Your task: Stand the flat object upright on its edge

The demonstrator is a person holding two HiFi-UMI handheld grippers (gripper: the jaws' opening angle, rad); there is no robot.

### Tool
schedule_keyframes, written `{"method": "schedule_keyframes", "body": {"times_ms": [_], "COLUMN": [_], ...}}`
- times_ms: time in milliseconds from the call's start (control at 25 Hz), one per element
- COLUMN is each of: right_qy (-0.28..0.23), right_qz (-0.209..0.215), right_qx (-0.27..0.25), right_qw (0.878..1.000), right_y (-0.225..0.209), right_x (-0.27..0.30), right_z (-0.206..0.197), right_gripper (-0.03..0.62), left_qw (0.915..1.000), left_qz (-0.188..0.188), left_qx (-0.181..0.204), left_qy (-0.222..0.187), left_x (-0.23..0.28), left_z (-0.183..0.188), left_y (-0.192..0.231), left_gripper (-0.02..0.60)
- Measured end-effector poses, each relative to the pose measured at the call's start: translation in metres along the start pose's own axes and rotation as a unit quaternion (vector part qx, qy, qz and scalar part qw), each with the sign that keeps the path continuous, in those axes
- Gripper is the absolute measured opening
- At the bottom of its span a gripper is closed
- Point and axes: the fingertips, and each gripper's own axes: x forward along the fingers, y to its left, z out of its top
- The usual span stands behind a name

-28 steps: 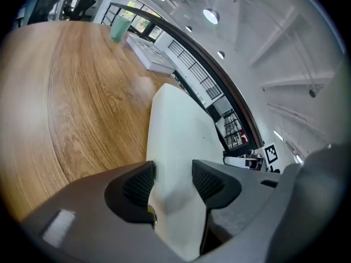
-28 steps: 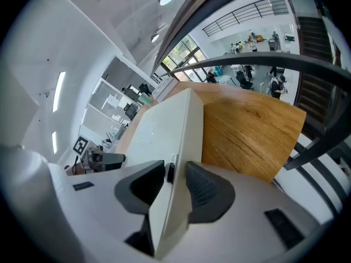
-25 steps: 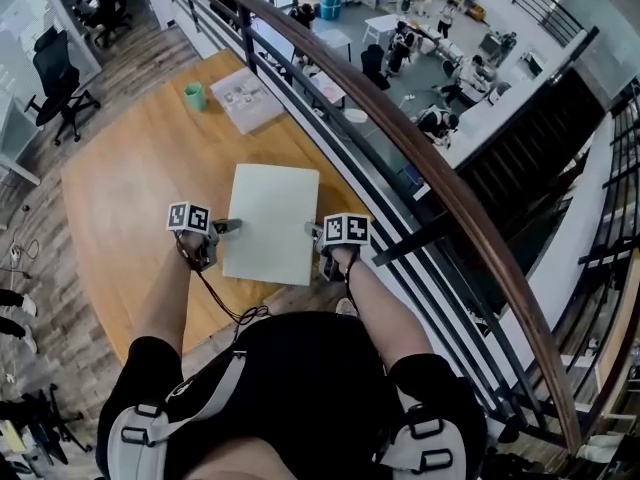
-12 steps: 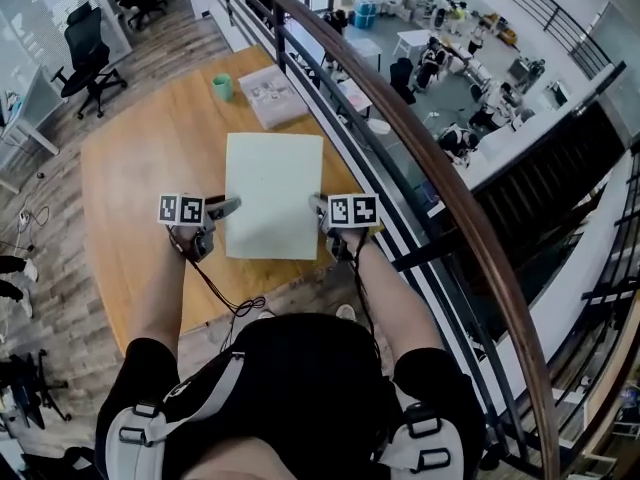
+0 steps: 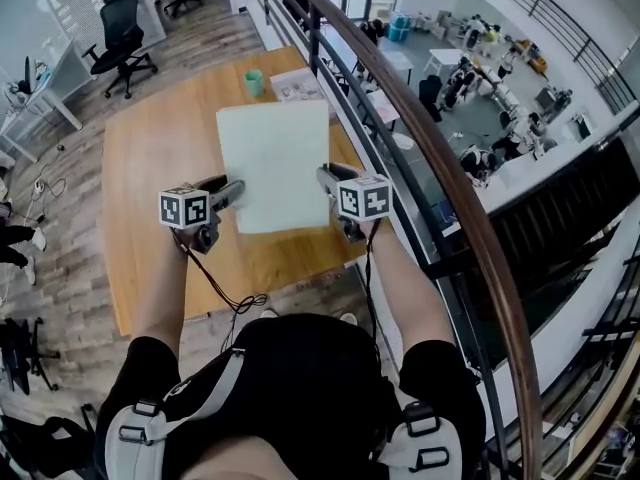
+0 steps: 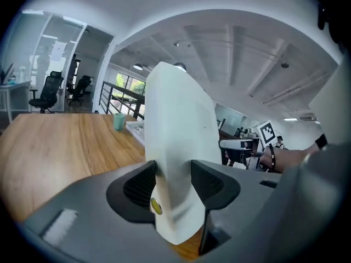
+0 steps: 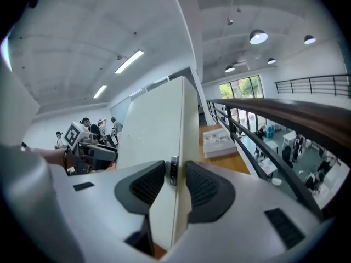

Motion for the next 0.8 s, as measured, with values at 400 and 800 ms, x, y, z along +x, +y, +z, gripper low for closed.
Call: {"method": "schedule_keyframes", "body": {"times_ms": [400,800], "right_qy": [-0.052,-0.069], "right_qz": [0.019,-0.014], "right_qx": [-0.098,-0.196], "right_qw": [0.994,0.978], "right_y": [0.009,0.004], "right_x": [0.029,0.064], "right_z": [0.049,0.071], "right_gripper": [0.124,0.120], "left_qw": [0.9843,0.9633], "left_qz": [0.102,0.184], "left_qx": [0.107,0.161], "left_qy": [-0.096,-0.111], "left_x": [-0.031,-0.022], "left_z": [0.042,0.047], "left_y": [0.005,0.028], "left_gripper": [0.201,0.192]}}
